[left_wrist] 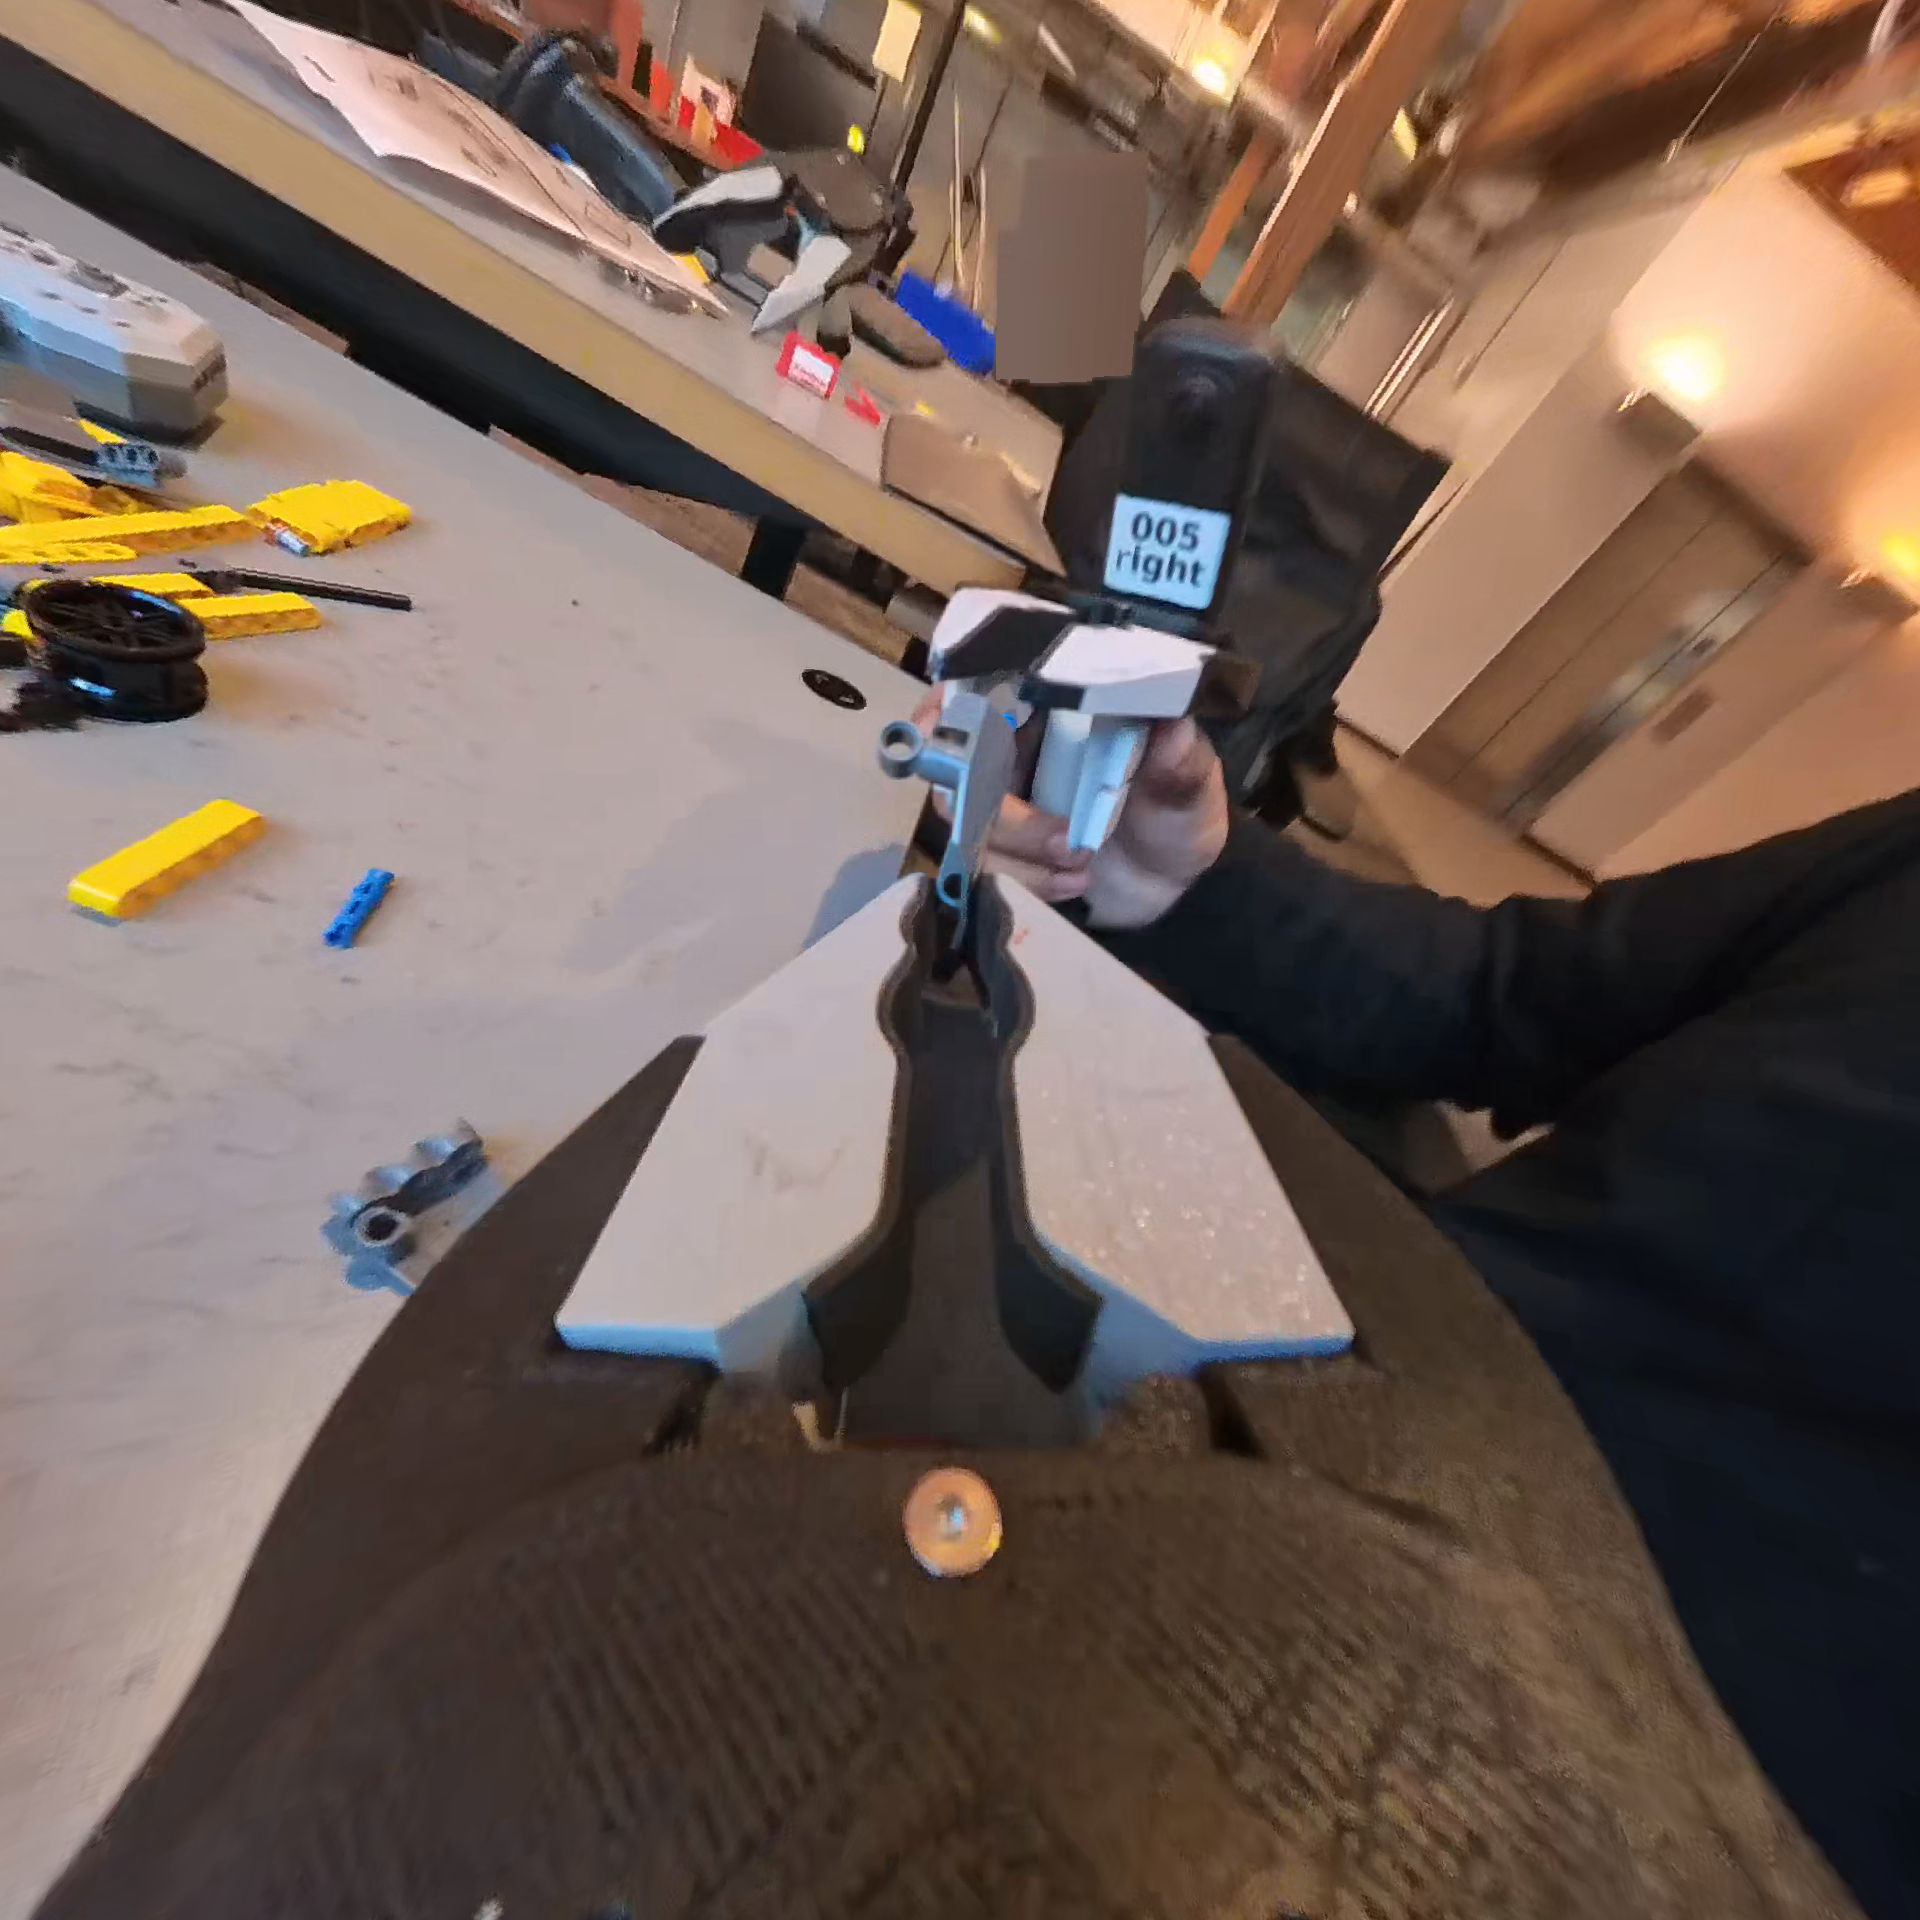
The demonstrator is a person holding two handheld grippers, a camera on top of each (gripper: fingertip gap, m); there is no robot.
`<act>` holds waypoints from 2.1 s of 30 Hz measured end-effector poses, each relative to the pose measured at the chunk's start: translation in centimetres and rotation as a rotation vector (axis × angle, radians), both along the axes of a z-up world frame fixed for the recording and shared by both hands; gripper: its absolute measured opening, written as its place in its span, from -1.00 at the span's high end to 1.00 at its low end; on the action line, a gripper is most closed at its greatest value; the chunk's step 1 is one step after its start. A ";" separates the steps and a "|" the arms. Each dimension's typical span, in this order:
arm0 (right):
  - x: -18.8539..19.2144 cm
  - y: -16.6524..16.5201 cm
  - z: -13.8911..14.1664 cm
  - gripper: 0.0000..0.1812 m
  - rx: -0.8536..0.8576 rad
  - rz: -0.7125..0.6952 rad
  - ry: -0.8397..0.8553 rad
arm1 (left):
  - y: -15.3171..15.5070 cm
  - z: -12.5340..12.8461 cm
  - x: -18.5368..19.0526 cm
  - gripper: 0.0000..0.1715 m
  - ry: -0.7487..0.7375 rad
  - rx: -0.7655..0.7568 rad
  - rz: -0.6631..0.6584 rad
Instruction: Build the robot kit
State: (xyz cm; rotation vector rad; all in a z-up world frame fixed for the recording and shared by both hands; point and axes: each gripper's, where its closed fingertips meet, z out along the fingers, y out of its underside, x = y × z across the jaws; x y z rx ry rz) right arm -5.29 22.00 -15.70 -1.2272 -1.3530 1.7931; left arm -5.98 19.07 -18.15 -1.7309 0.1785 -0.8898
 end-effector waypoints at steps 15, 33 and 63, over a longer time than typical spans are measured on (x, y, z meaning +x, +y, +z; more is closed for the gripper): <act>-0.4 -1.4 1.5 0.83 -0.114 0.085 0.066 | 0.0 0.8 0.1 0.93 -0.193 -0.007 0.017; -1.4 -2.2 -0.6 0.95 -0.068 0.118 -0.031 | 0.2 0.4 0.6 0.84 -0.192 -0.056 -0.016; -3.8 6.5 0.5 1.00 -0.456 -0.321 0.037 | 1.1 -3.3 -1.8 0.93 0.017 -0.033 0.308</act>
